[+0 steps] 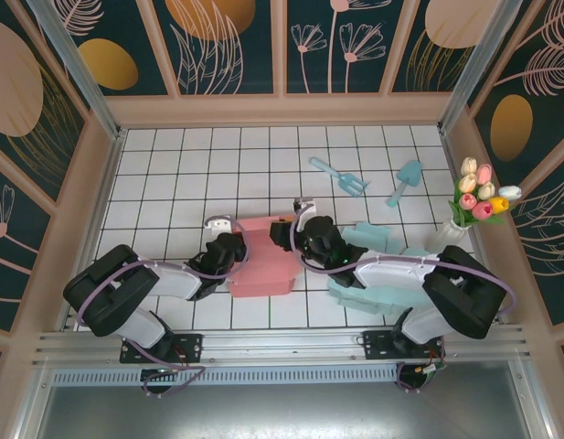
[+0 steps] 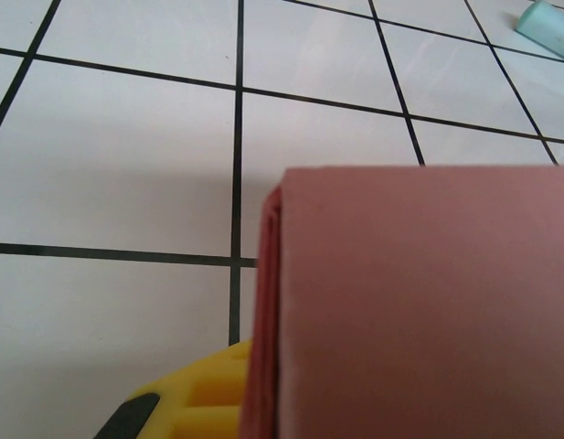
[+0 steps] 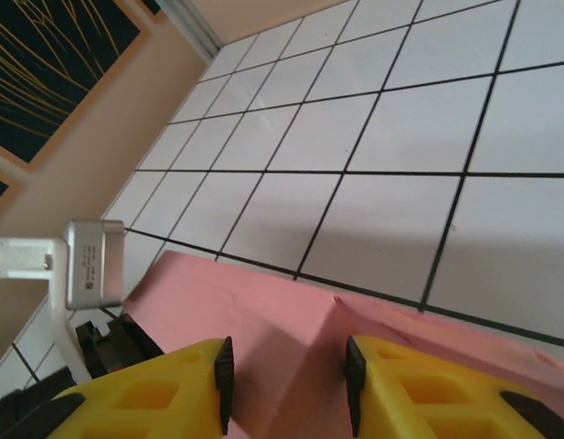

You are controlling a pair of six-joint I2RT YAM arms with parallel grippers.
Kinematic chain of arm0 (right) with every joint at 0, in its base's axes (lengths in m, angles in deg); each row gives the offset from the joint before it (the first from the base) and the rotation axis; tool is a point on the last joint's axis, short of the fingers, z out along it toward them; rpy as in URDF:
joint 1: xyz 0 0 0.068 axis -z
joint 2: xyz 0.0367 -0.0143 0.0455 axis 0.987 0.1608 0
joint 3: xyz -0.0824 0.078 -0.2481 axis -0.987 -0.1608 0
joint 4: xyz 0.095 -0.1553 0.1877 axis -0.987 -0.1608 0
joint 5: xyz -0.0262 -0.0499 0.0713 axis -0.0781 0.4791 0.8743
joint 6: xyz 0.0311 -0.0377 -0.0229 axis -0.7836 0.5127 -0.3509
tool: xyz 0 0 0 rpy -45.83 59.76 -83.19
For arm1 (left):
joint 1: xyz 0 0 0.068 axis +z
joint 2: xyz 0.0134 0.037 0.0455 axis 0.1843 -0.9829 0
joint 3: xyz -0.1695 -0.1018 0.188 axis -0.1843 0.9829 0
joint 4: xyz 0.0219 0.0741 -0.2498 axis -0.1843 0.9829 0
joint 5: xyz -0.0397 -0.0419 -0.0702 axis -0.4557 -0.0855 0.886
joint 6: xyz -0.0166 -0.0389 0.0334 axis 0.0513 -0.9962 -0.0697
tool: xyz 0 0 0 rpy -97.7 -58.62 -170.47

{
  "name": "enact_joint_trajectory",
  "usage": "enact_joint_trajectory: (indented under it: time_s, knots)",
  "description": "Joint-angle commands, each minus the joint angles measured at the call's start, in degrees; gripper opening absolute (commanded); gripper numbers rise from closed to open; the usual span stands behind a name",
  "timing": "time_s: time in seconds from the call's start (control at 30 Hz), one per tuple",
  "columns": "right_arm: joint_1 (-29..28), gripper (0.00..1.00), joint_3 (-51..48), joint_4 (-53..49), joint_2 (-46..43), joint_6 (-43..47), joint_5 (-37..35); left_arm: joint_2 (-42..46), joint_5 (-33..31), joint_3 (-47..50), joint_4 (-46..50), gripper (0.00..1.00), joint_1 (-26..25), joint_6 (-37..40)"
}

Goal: Fold the paper box

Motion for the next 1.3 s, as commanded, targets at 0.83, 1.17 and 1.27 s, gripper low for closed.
enact_joint_trajectory:
  time_s: [0.83, 1.17, 1.27]
  knots:
    - [5.34, 0.44, -5.1, 0.91, 3.95, 4.35, -2.22, -0.23, 1.14, -0.89, -2.78, 0.0, 0.15, 0.04]
    - [2.86, 0.43, -3.17, 5.31, 6.69, 4.12, 5.03, -3.0, 1.62, -2.05, -3.66, 0.0, 0.15, -0.33]
    - [2.59, 0.43, -2.6, 6.43, 8.98, 3.41, 5.27, -2.68, 1.91, -2.15, -3.6, 0.0, 0.11, -0.39]
